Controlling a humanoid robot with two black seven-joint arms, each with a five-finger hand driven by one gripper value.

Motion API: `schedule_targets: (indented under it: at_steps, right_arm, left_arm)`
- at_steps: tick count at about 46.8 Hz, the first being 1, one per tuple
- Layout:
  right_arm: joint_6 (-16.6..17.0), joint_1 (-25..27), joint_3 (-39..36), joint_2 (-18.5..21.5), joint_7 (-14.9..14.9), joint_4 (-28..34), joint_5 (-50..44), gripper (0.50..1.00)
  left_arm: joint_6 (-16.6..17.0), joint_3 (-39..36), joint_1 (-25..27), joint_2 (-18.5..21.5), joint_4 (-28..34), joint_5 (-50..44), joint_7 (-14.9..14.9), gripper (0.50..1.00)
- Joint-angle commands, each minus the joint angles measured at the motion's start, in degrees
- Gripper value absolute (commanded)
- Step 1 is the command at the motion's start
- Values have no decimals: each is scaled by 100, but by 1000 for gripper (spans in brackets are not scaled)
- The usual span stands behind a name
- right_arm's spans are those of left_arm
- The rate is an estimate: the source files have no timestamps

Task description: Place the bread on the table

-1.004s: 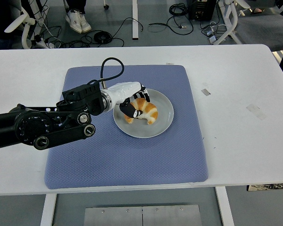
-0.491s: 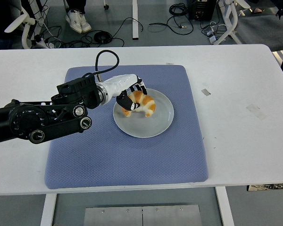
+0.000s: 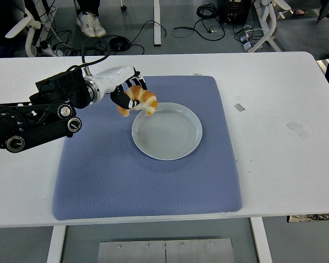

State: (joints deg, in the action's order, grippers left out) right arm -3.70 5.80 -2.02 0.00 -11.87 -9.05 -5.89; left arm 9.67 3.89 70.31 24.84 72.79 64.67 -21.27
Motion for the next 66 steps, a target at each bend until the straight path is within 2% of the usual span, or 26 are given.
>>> schedule_targets:
  at_steps: [1,13,22,58,61,66]
  right_arm:
    - [1,0,0,0,0,0,0,1000]
    - [1,0,0,0,0,0,0,1000]
    - [1,0,0,0,0,0,0,1000]
    - [1,0,0,0,0,0,0,1000]
    - [1,0,0,0,0,0,0,1000]
    - [1,0,0,0,0,0,0,1000]
  left_arm:
    - [0,-11,1,126,-2,1,0,537]
    - [9,-20,-61,451,-10,1,9,537]
    - [35,-46,-105,548,-54,45,35,539]
    - [194,-90,-439,601,-335,80,237,551]
    - [194,-90,-439,601,-336,80,246,576]
    - [194,-81,-447,601,-344,72,255,698]
